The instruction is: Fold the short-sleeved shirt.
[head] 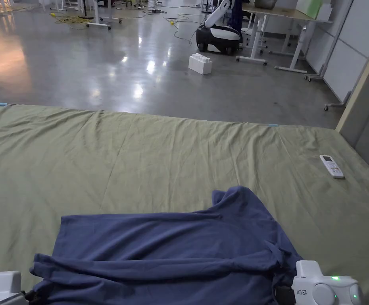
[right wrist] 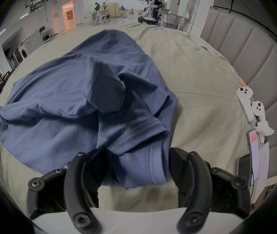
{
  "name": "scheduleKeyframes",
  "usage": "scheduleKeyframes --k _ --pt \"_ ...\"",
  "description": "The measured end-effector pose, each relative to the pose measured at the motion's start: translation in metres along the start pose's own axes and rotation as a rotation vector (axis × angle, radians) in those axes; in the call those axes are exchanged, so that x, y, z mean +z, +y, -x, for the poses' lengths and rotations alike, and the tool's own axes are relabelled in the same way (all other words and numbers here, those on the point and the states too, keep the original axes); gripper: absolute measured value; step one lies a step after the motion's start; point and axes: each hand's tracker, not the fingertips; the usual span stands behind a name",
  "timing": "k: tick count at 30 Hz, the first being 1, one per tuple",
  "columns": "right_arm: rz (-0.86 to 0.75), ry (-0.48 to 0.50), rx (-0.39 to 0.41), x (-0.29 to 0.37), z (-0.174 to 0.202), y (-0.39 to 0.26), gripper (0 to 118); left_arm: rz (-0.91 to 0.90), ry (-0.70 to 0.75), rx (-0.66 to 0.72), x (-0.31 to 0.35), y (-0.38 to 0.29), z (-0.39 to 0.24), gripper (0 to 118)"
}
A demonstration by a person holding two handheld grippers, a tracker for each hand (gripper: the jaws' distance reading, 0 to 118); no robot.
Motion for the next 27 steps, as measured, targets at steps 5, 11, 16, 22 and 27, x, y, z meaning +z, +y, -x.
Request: scheduleKeyframes --k 5,11,16,22,27 --pt "-0.004 -0.035 0.0 0.007 0.002 -0.005 11 0.005 0.001 0.001 0.0 -0.001 -0.002 8" --pt "-0.039 -0.069 0.092 0.019 0.016 -0.008 5 0.004 0.007 0.0 -0.003 -0.003 -0.002 8" --pt "-0.09 -0.069 0.102 0.038 0.021 -0.002 4 -0.026 0.002 0.006 0.006 0.004 -0.001 8" --pt "-0.141 -0.076 0.092 0.075 0.016 0.013 4 -0.071 -0.023 -0.013 0.024 0.024 -0.002 8" --pt "-0.18 -0.066 0.101 0.114 0.015 0.02 4 -0.111 -0.062 -0.004 0.044 0.039 0.005 8"
